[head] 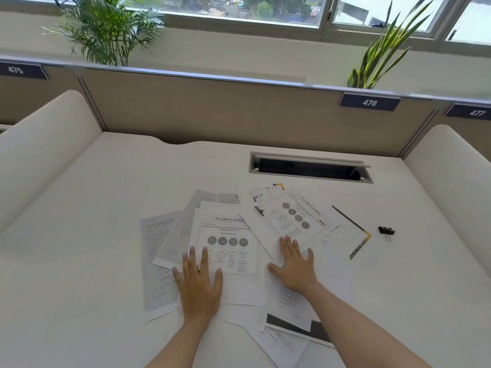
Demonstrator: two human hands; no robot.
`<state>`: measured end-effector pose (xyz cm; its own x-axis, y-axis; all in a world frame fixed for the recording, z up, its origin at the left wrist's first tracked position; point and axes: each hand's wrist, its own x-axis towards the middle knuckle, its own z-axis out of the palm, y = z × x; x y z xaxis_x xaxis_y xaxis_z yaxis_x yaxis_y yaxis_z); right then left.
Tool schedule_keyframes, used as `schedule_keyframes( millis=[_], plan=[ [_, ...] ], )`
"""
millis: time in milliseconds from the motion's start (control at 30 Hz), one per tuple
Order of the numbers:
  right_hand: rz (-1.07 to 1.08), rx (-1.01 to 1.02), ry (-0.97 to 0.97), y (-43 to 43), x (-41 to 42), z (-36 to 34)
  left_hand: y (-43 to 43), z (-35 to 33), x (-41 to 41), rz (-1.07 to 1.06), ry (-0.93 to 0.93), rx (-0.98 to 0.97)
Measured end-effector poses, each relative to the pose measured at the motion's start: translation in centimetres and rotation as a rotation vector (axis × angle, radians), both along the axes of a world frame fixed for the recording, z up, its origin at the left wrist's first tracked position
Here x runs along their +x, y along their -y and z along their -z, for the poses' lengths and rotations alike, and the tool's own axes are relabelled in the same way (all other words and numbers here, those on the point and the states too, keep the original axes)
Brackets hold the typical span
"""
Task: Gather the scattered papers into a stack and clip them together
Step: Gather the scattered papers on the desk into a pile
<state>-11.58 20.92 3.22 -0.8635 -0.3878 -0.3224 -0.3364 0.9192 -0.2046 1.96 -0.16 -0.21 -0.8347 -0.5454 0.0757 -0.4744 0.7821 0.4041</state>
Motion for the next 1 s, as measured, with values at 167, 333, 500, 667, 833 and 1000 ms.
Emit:
schedule_keyframes(
  millis=[167,333,500,667,833,1000],
  plan=[
    [-0.026,0.013,-0.041,0.6,0.5,0.5,0.2,0.9,-0.5,-0.104,0.066,0.072],
    [-0.084,0.058,-0.139,0.7,0.5,0.2,0.1,0.7,-0.6,-0.086,0.059,0.089],
    [-0.277,0.097,-0.199,1.2,1.1,-0.7,0.1,0.4,-0.5,-0.106,0.084,0.092],
    [-0.491,0.152,-0.275,0.5,0.6,-2.0,0.0,-0.4,-0.4,-0.128,0.072,0.121],
    [-0.387,0.013,-0.327,-1.0,-0.7,-2.2,1.3,-1.7,-1.2,-0.106,0.171,0.209],
    [-0.431,-0.31,-0.445,-1.8,1.1,-2.0,1.9,-3.3,-1.7,-0.216,0.18,0.331]
  ],
)
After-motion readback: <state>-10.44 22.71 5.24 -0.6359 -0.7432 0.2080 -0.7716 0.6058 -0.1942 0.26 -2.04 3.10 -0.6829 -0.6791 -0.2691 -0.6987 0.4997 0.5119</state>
